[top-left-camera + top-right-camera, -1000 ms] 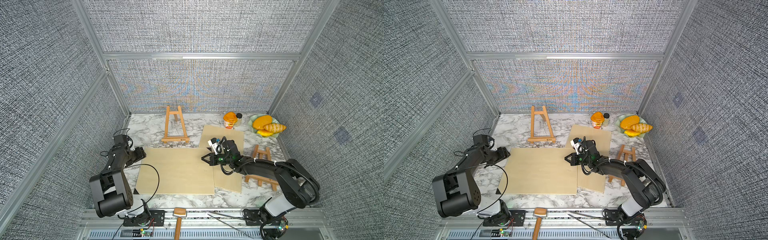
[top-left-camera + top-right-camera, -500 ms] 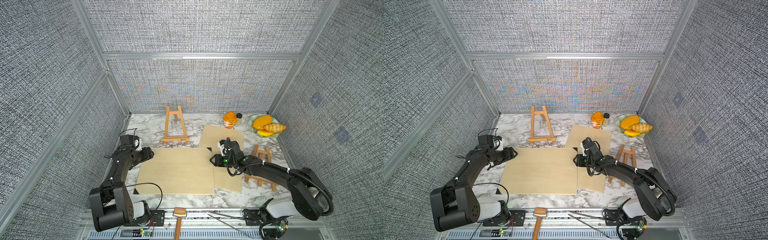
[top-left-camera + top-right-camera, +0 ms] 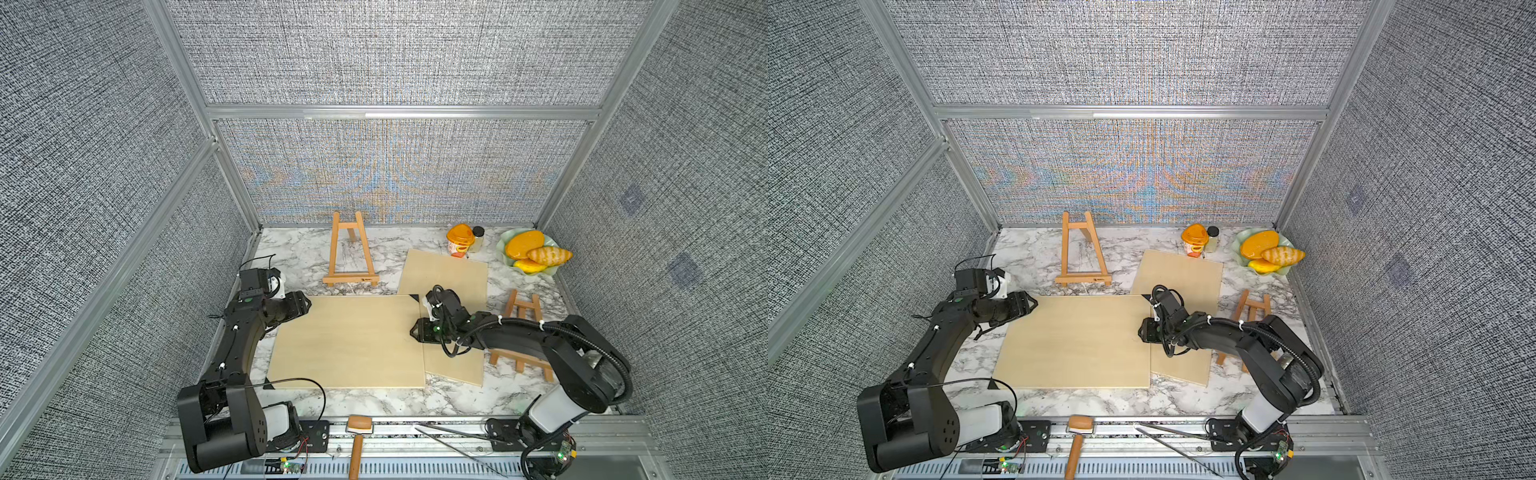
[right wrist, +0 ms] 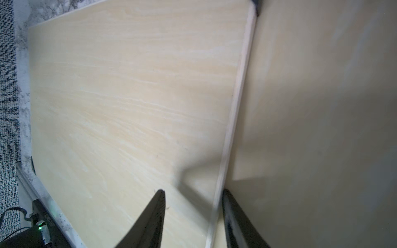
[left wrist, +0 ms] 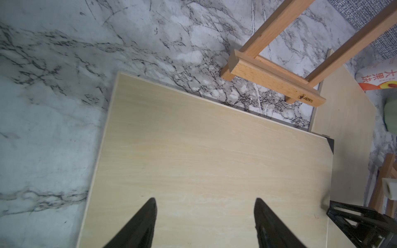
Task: Disassemble the easel
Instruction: Move the drawing board to the center of the board.
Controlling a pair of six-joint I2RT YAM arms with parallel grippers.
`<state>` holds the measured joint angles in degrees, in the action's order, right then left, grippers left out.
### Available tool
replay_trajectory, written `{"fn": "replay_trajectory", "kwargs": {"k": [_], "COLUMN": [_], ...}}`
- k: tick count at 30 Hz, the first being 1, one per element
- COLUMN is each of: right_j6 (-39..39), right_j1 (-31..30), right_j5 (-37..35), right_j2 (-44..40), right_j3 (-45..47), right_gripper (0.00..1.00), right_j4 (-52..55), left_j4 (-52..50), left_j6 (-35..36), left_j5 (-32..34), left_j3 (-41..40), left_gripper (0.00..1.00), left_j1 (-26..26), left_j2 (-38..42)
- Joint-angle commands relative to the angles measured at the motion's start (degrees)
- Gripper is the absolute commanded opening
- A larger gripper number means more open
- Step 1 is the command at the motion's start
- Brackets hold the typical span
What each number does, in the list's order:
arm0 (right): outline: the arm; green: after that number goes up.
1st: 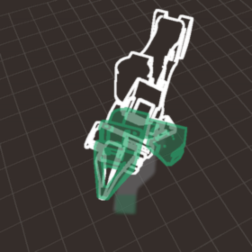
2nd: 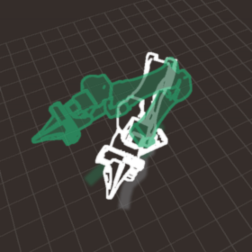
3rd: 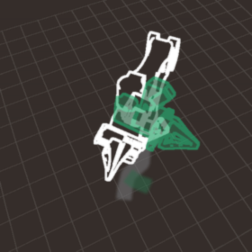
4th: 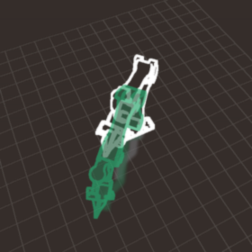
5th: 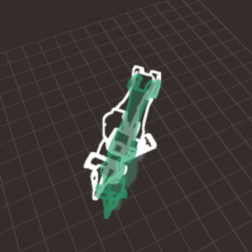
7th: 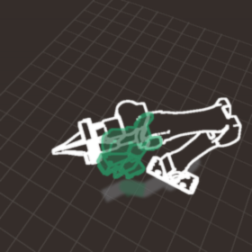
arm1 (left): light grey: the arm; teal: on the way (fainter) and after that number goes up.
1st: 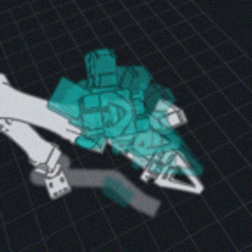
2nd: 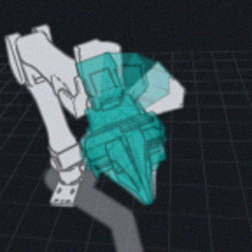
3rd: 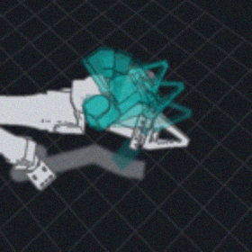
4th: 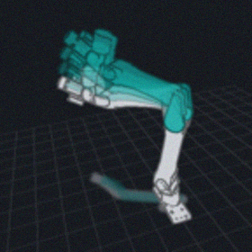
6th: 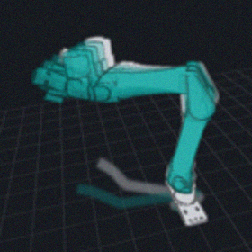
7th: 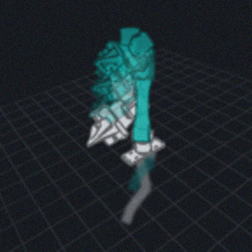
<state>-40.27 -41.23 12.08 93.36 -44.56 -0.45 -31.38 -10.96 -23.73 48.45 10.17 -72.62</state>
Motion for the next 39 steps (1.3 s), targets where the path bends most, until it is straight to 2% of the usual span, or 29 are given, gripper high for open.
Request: {"fn": "replay_trajectory", "kwargs": {"k": [1, 7, 17, 23, 33, 39], "right_j6": [-2.1, -2.3, -3.4, -3.3, -1.2, 4.3], "right_j1": [-1.3, -4.1, -9.4, -10.3, -10.5, -10.1], "right_j5": [0.9, 2.0, 4.2, 4.3, 3.4, -0.4], "right_j2": [1.5, 4.4, 12.6, 15.1, 15.6, 10.4], "right_j3": [-1.1, -4.9, -14.7, -17.7, -20.1, -20.4], "right_gripper": [0.44, 0.37, 0.36, 0.36, 0.36, 0.36], "right_j4": [0.0, -1.9, -3.4, -3.3, -0.3, 3.5], "left_j4": [0.4, -0.1, -0.4, -0.5, -0.5, 1.9], "left_j6": [0.7, 1.4, 1.7, 1.7, 1.7, 1.5], "left_j5": [-0.9, -0.9, -0.5, -0.6, -1.4, -4.3], "left_j3": [0.5, 1.1, 1.3, 1.6, 1.6, 2.0], "left_gripper": [0.72, 0.72, 0.72, 0.72, 0.72, 0.72], "left_j1": [0.0, 0.0, 0.1, 0.1, 0.1, 0.1], "left_j2": [0.4, 0.2, 0.1, 0.1, 0.1, 0.4]}}
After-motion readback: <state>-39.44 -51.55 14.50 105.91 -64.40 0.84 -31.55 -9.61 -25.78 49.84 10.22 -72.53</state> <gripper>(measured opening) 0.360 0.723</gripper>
